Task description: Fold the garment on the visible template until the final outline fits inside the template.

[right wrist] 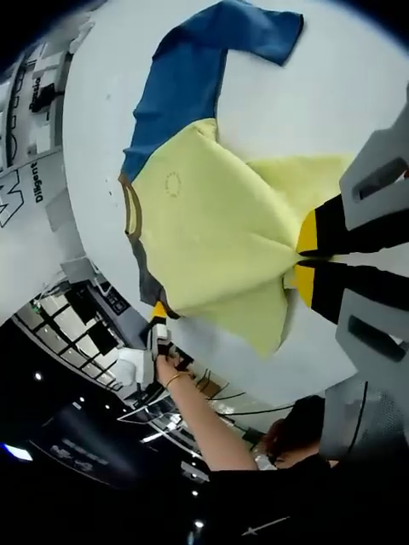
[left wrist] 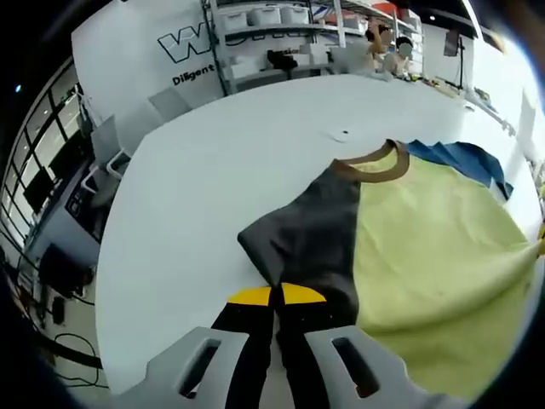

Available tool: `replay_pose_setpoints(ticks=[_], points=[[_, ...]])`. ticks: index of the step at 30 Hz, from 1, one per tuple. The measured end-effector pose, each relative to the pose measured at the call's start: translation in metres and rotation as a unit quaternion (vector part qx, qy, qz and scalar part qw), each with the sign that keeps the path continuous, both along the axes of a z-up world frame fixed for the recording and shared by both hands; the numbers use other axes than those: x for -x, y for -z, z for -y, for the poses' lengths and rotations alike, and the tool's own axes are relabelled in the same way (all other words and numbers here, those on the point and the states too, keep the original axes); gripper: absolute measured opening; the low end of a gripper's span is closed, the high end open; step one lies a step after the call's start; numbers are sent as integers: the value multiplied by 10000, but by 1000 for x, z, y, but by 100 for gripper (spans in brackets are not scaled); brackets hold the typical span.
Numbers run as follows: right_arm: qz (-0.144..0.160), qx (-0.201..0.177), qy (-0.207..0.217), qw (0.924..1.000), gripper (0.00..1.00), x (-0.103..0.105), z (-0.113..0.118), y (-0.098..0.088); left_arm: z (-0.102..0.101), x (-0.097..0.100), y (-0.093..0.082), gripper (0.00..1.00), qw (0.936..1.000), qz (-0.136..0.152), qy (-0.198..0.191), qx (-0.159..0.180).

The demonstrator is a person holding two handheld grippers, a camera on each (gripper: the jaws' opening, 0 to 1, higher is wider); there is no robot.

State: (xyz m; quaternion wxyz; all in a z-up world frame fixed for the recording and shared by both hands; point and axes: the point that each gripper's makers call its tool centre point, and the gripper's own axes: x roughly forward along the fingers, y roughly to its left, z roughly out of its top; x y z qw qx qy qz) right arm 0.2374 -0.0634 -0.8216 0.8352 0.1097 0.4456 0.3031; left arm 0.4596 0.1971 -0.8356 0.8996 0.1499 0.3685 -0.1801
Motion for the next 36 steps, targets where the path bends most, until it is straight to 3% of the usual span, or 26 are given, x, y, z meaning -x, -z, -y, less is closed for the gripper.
replay_pose_setpoints(ticks=[4, 13, 23, 28, 36], points=[[54, 89, -85, 9999, 0, -1, -3, 4, 7, 1, -12, 0, 9999, 69, 74, 118], [118, 153, -144, 9997, 0, -2, -4, 6, 47, 5, -37, 0, 9973, 247, 514, 472], [81, 123, -87, 9999, 0, -2, -3, 8, 115, 22, -62, 0, 9886, 266, 1284, 737], [99, 122, -90, 9998, 0, -2, -3, 9, 155, 35, -78, 0, 9797, 373, 1770, 859], [127, 164, -93, 9997, 0, -2, -2, 10, 185, 47, -71, 0, 9760, 367, 2048, 648]])
